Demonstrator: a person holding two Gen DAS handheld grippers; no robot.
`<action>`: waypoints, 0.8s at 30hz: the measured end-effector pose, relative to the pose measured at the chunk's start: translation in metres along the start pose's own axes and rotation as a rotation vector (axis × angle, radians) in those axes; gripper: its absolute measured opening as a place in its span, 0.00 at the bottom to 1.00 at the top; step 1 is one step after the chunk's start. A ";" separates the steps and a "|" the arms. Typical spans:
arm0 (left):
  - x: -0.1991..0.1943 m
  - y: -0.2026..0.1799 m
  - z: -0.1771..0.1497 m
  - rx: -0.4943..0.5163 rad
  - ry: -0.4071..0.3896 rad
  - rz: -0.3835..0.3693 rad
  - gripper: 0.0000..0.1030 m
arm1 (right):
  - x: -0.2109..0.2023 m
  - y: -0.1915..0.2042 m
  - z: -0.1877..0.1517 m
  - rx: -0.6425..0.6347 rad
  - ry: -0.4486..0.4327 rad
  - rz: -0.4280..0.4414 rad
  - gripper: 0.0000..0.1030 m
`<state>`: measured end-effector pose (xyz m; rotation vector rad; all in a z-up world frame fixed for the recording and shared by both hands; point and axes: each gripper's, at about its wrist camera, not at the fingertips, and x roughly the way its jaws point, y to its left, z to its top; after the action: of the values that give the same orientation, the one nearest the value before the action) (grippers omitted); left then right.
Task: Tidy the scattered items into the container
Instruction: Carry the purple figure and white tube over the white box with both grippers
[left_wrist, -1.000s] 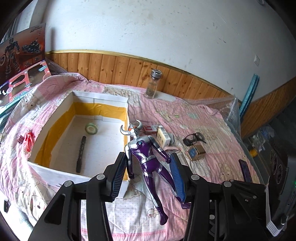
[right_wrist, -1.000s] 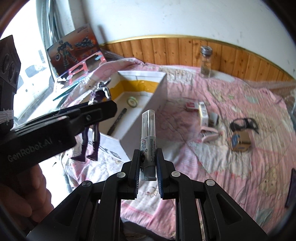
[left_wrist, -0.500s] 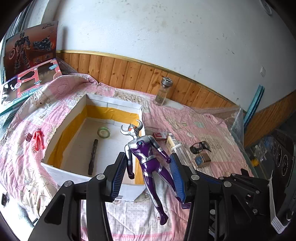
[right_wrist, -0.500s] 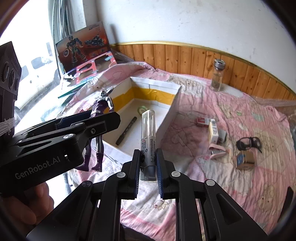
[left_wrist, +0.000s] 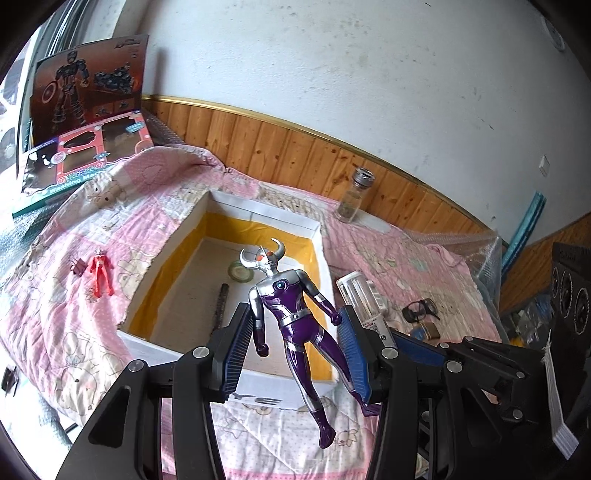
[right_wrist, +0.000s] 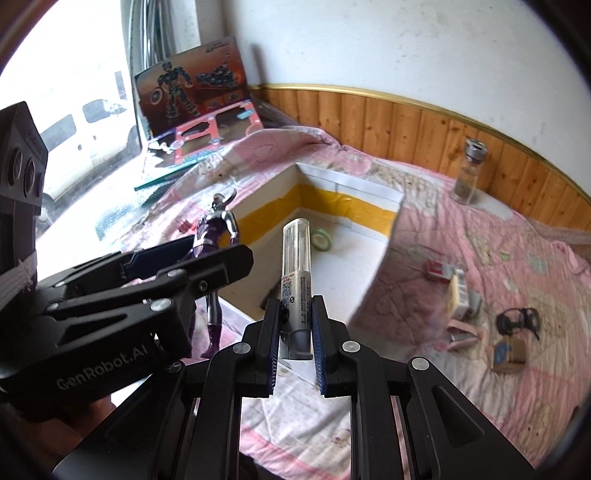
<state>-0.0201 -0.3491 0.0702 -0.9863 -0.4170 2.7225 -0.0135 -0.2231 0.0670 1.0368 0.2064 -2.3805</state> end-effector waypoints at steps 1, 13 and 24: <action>0.000 0.004 0.001 -0.005 0.000 0.005 0.48 | 0.002 0.001 0.003 -0.001 0.003 0.008 0.16; 0.013 0.040 0.017 -0.068 0.015 0.026 0.48 | 0.040 0.012 0.034 -0.047 0.049 0.015 0.16; 0.038 0.062 0.028 -0.117 0.051 0.012 0.48 | 0.083 -0.004 0.057 -0.018 0.105 0.013 0.16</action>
<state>-0.0735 -0.4016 0.0469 -1.0887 -0.5685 2.7028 -0.0986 -0.2728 0.0467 1.1524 0.2585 -2.3104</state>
